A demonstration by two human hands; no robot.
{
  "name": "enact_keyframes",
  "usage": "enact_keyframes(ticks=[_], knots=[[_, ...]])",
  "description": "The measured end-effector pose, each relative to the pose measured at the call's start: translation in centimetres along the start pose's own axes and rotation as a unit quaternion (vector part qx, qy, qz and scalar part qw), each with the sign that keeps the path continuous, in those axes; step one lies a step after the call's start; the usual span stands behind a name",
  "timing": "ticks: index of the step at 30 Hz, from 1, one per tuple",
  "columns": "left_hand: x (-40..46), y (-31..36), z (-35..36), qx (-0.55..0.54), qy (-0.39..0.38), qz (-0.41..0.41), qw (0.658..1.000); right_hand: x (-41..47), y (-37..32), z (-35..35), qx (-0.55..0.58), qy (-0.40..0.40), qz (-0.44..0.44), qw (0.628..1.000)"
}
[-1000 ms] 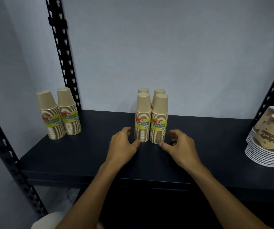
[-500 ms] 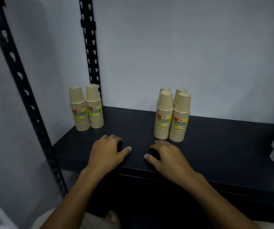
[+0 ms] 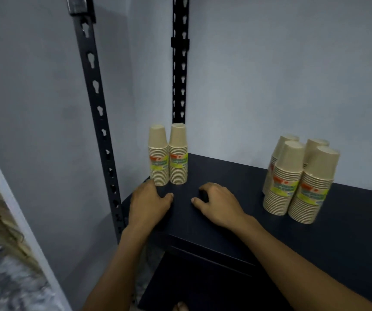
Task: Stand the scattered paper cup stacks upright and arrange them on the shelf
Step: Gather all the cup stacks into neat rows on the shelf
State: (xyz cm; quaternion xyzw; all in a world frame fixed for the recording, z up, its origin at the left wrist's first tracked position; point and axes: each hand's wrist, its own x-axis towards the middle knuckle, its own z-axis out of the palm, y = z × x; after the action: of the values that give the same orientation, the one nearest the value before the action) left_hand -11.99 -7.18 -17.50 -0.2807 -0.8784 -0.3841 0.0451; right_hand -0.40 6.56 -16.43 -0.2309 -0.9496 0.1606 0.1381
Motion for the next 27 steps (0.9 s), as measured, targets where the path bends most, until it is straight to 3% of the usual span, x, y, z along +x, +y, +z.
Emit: enact_keyframes(ticks=[5, 13, 19, 23, 27], knots=[[3.0, 0.2, -0.7, -0.129, -0.005, -0.070, 0.989, 3.9, -1.3, 0.9, 0.162, 0.013, 0.055, 0.985], [4.9, -0.2, 0.4, -0.253, 0.028, -0.053, 0.966, 6.9, -1.9, 1.9, 0.371, 0.052, 0.005, 0.927], [4.7, -0.7, 0.5, -0.254, 0.024, -0.040, 0.966, 6.6, -1.2, 2.2, 0.411, 0.069, 0.001, 0.909], [3.6, -0.9, 0.2, -0.260, -0.008, -0.011, 0.966, 5.3, -0.9, 1.7, 0.447, 0.072, 0.012, 0.891], [1.9, -0.9, -0.1, -0.274, -0.061, 0.023, 0.960, 2.4, -0.2, 0.6, 0.437, 0.068, -0.002, 0.897]])
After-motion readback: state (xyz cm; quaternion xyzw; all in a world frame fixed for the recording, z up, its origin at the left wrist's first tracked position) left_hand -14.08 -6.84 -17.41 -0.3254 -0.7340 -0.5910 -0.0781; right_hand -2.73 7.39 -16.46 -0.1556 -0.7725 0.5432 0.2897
